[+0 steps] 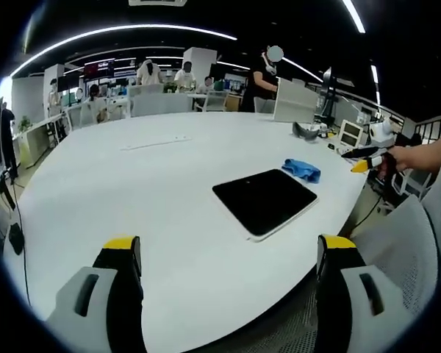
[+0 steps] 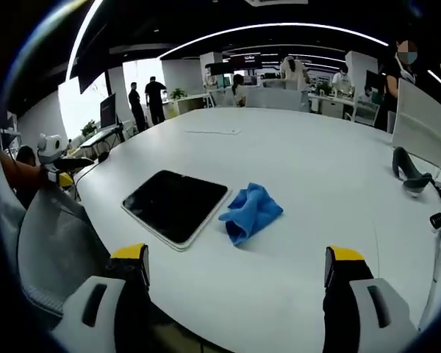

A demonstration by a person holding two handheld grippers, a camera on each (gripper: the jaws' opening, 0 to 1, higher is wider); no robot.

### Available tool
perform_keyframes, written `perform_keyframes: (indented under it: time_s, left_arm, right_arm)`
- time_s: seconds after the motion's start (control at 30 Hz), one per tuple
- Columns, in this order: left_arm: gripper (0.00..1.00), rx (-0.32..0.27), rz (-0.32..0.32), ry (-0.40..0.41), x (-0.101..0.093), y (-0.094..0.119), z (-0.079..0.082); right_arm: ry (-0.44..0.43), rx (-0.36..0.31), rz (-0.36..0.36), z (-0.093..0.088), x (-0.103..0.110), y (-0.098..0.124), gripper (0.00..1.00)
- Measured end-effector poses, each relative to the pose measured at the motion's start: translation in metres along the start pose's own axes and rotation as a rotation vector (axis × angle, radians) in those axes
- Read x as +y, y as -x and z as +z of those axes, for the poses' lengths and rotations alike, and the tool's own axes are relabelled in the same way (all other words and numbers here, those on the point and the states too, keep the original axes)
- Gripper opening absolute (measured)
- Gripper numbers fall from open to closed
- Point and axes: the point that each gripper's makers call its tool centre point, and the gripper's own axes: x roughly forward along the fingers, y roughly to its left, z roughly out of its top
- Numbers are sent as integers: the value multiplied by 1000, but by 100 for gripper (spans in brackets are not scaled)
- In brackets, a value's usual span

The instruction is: Wipe the mirror surface with the cleaning cloth until all visible marks leave the cleaned area.

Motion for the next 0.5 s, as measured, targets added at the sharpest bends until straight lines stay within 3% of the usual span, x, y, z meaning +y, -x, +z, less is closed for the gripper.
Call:
perform_keyframes:
  time_s: [0.1,0.23,0.33,0.5]
  left_arm:
    - [99,33,-4,12,0,-1,-6]
    - [99,29,-12,6,-2,-1,-5]
    - [99,42,-13,14,-1,-1,-7]
    - [99,39,-5,25,0,-1,-7]
  right_arm:
    - [-4,-16,3,4,0,-1,98]
    - [-6,-42,-11,15,-3,-2,98]
    - [-28,-10,-3,12,-4,-4,98]
    - [-14,-11,0,13,-3,-4,98]
